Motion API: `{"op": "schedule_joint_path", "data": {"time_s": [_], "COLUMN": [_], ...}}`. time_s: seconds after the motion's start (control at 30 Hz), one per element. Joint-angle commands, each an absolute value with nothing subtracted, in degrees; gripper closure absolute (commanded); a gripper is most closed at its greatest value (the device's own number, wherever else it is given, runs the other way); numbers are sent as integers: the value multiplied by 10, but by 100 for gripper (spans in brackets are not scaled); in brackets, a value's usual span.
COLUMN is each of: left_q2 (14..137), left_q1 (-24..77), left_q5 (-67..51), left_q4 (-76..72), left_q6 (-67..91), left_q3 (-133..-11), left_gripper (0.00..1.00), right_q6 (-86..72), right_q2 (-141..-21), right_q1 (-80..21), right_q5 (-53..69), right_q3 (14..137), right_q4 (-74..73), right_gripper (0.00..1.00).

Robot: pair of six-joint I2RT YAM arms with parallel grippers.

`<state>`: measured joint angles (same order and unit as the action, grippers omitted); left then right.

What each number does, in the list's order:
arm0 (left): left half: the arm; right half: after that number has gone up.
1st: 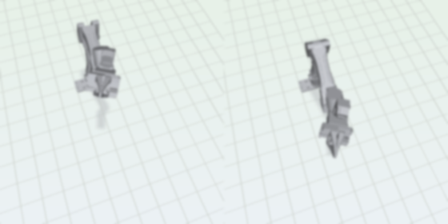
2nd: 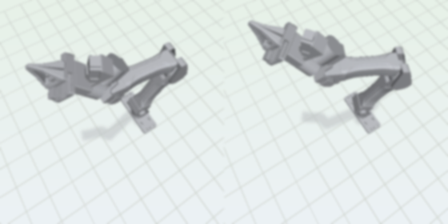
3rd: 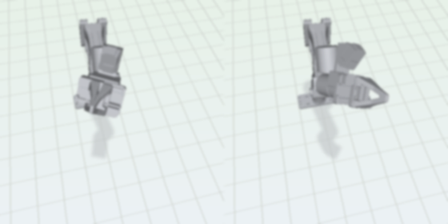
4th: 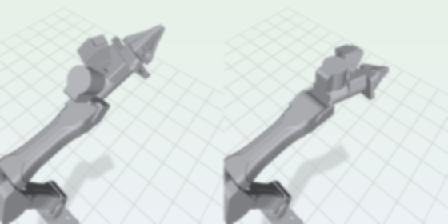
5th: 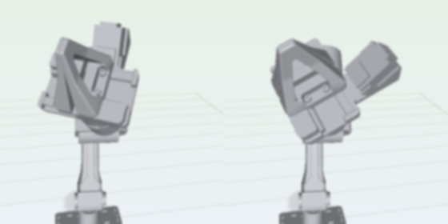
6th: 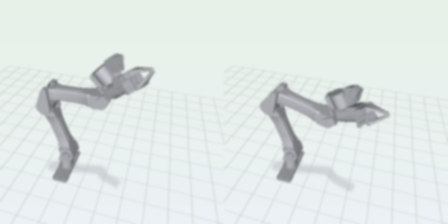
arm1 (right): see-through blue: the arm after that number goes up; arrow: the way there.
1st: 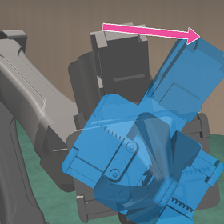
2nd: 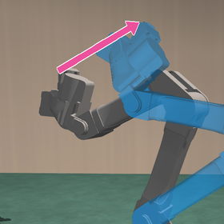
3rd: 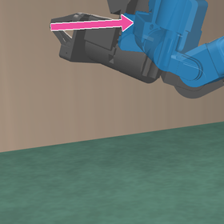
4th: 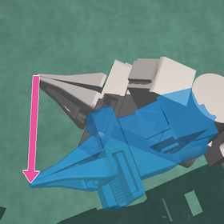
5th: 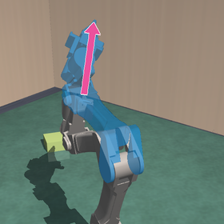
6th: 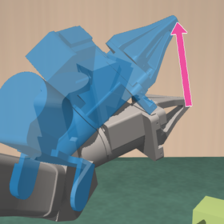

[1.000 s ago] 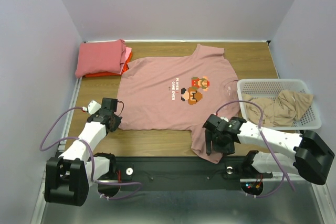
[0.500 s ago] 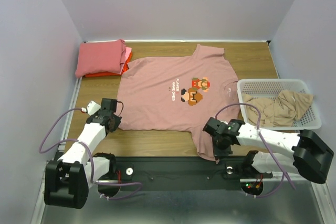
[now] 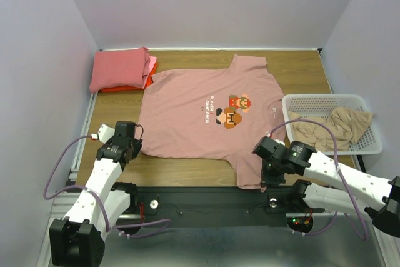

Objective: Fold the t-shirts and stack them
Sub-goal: Flatten the tshirt out, then fold the tshirt

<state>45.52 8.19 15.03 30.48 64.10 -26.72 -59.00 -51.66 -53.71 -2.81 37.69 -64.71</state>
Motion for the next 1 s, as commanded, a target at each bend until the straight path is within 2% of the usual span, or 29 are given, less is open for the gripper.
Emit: {"op": "schedule_joint_path", "data": {"time_s": [0.0, 0.2, 0.43, 0.63, 0.97], "left_q2": [432, 448, 495, 536, 620], "left_q1": [81, 81, 81, 82, 81], "left_q5": [164, 151, 122, 128, 123], "left_q4": [333, 306, 264, 245, 214], "left_q6": [669, 652, 628, 615, 603], "left_q3": [-276, -284, -310, -344, -400], "left_gripper": [100, 100, 100, 100, 100], "right_q6": [-609, -587, -559, -508, -377], "right_q2": [-508, -554, -630, -666, -727], "right_q1": [-542, -542, -540, -477, -354], "right_q5": [-37, -85, -180, -216, -192], "right_q3": [394, 416, 477, 531, 619], "right_q4": [-678, -608, -595, -567, -499], "right_gripper": [99, 99, 100, 99, 99]}}
